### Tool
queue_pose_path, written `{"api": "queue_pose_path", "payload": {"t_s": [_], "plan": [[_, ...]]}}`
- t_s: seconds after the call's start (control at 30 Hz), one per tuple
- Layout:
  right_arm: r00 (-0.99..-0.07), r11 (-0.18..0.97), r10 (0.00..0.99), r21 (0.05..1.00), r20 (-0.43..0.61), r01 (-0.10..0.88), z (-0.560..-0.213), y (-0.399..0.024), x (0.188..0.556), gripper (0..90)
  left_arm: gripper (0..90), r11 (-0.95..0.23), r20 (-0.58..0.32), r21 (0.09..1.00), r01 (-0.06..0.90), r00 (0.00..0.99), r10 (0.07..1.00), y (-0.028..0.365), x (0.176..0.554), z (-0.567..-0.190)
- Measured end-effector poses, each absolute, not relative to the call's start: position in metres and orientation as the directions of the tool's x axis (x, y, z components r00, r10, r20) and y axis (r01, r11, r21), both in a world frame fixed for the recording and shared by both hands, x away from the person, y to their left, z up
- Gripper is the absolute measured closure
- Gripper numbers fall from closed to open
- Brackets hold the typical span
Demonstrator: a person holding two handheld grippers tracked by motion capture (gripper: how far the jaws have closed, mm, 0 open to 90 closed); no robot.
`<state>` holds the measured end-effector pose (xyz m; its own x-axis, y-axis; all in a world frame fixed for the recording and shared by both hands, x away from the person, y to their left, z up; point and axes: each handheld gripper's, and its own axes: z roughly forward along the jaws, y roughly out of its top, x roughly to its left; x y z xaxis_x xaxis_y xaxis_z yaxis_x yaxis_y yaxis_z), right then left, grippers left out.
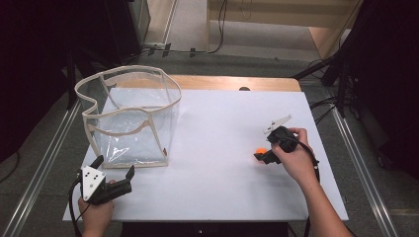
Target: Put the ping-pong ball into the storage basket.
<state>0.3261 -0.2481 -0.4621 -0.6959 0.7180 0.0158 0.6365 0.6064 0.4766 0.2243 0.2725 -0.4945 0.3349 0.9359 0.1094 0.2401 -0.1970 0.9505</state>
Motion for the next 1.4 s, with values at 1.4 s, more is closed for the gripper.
{"api": "queue_pose_path", "payload": {"t_s": [1.4], "plan": [[-0.735,0.698,0.678,0.313,0.001,0.644,-0.486,-0.234,0.337,47.2,0.0,-0.194,0.106,0.951,0.239,0.336,0.936,0.273,0.224,-0.494]]}}
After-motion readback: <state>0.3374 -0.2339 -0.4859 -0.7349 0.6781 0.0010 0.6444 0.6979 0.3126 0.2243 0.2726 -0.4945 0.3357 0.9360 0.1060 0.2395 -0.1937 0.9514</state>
